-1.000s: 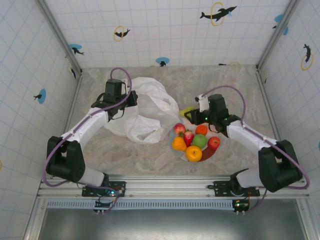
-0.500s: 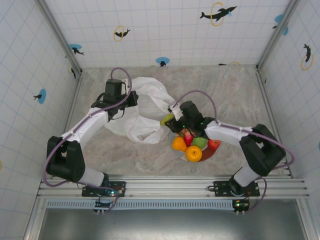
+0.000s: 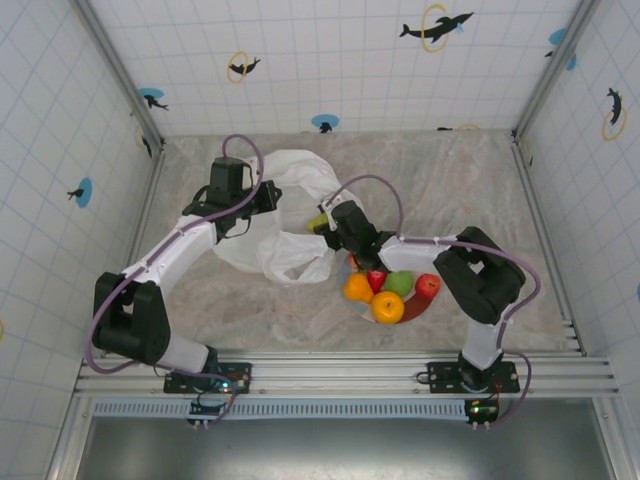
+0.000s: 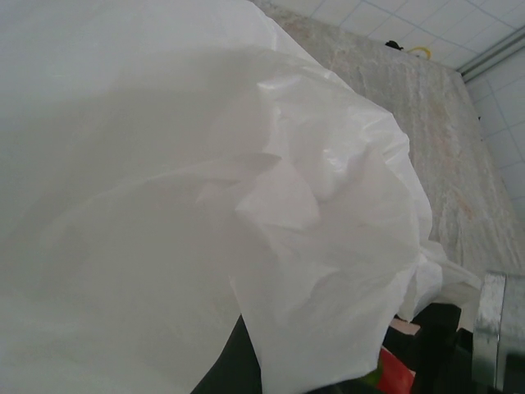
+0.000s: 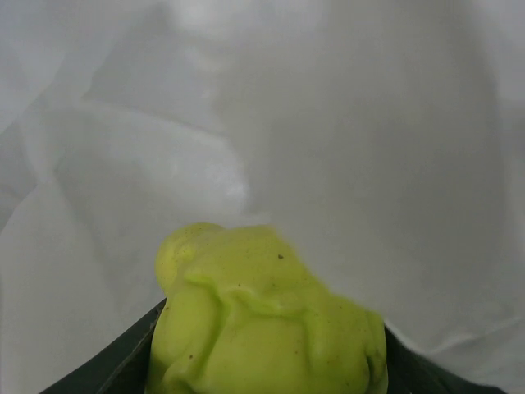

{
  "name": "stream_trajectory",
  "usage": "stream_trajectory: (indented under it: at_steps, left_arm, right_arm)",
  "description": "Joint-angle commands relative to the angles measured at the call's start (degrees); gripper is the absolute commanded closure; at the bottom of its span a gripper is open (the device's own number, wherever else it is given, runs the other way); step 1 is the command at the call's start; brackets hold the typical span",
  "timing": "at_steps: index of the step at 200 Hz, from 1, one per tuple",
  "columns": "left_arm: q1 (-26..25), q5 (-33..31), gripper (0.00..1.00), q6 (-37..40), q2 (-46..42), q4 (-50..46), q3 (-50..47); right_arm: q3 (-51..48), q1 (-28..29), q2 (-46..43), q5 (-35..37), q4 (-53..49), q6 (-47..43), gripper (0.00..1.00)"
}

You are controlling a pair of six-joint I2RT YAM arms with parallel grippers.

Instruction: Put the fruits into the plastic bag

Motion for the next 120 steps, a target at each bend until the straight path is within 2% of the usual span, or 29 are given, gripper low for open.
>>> stream_trajectory:
  at_steps: [1,36,65,89,120]
  left_arm:
    - [0.22,2.95,1.00,-1.57,0.95,1.83,-0.58]
    - [0.18,4.31,1.00,-2.61,1.21,3.15,-1.31]
    - [0.27,5.86,1.00,-3.62,1.71,3.74,-1.41]
    - [0.26,6.27,1.00,-3.97,1.96,4.03,-1.56]
    - [0.28,6.09,1.00,-4.12,2.06,3.94,-1.55]
  right_arm:
    - [4.31,-0.72,2.91,4.87,3.85,9.58,0.61]
    - [9.46,0.25,8.88,1.00,3.43,17.55,0.61]
    - [15.10,0.86,14.04,-1.35,2.44,24.77,0.57]
    - [19.59,1.34,17.66,-8.27,4.01,28.11,0.52]
    - [21.62,1.44,19.33,-17.60,8.28,30.09,0.40]
